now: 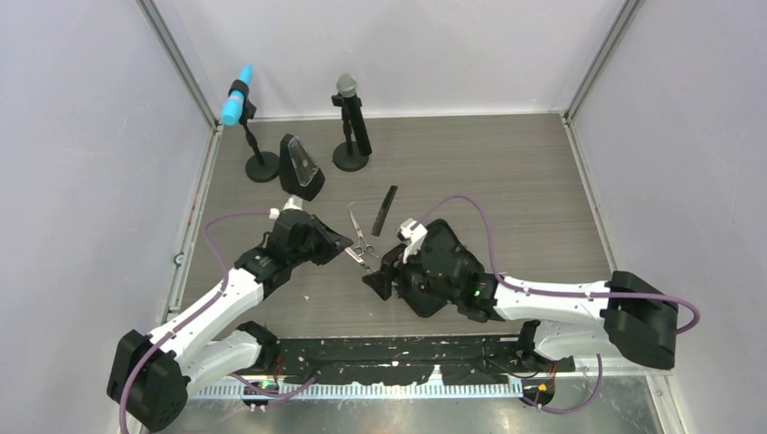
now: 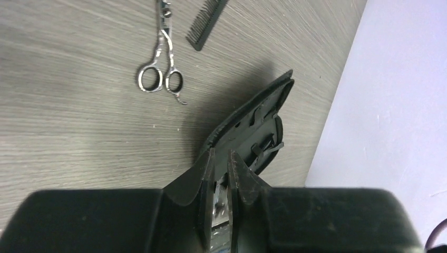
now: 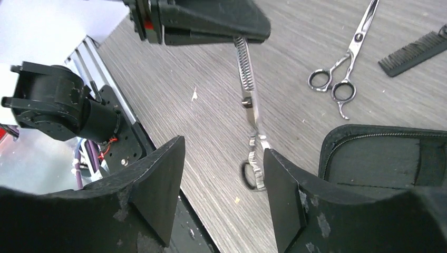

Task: Sort the hair-cutting tools
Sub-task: Pick up the scissors from the center of the board.

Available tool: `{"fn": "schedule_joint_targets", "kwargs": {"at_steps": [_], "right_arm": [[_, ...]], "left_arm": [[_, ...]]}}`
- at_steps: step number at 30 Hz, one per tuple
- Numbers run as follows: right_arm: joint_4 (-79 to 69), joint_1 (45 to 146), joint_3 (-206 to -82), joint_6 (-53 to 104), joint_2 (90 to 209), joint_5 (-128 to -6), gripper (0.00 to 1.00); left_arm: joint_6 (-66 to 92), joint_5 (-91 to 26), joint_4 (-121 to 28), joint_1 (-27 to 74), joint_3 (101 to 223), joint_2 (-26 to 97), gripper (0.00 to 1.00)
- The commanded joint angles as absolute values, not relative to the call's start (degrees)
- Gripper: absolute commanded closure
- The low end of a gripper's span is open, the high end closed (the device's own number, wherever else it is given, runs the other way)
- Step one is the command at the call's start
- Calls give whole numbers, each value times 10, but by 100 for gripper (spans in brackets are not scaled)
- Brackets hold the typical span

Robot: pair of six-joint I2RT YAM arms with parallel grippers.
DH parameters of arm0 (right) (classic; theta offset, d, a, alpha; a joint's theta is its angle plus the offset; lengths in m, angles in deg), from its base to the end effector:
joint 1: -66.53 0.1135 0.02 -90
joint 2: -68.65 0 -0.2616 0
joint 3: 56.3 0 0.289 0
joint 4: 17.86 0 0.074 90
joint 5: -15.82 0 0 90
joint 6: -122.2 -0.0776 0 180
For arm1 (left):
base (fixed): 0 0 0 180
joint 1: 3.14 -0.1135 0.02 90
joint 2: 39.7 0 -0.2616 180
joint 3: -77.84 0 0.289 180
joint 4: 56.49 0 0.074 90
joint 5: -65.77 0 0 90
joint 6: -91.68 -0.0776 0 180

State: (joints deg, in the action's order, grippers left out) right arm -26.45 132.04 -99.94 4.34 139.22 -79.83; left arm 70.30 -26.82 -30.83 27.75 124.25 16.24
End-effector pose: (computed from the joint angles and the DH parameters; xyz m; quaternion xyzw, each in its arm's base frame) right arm 0.1455 0.3009 0.1817 -0.2340 0.7758 0.3980 0.4302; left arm 0.2405 -0.1480 0.1951 -0.2771 0.8432 -0.3642 0.2820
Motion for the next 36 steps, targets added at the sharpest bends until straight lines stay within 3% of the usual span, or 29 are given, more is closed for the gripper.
{"fn": "schedule_joint_targets", "kwargs": {"at_steps": [1, 9, 13, 19, 27, 36], "right_arm": [[-406, 1322, -941, 85, 1362, -828, 34], [-543, 1321, -871, 69, 1367, -849, 34], [-548, 1315, -854, 63, 1352, -870, 34], [-544, 1271, -808, -15, 1298, -899, 34], [-587, 1164, -769, -134, 1249, -799, 33], [-704, 1123, -774, -235, 1333, -724, 32]], "left_arm": [[802, -239, -360, 264, 1210, 115, 100], [876, -240, -418, 251, 1158, 66, 100], [849, -235, -391, 248, 1164, 63, 100], [858, -283, -490, 248, 1122, 64, 100], [898, -321, -576, 248, 1097, 52, 100], [931, -350, -648, 249, 1097, 49, 100]]}}
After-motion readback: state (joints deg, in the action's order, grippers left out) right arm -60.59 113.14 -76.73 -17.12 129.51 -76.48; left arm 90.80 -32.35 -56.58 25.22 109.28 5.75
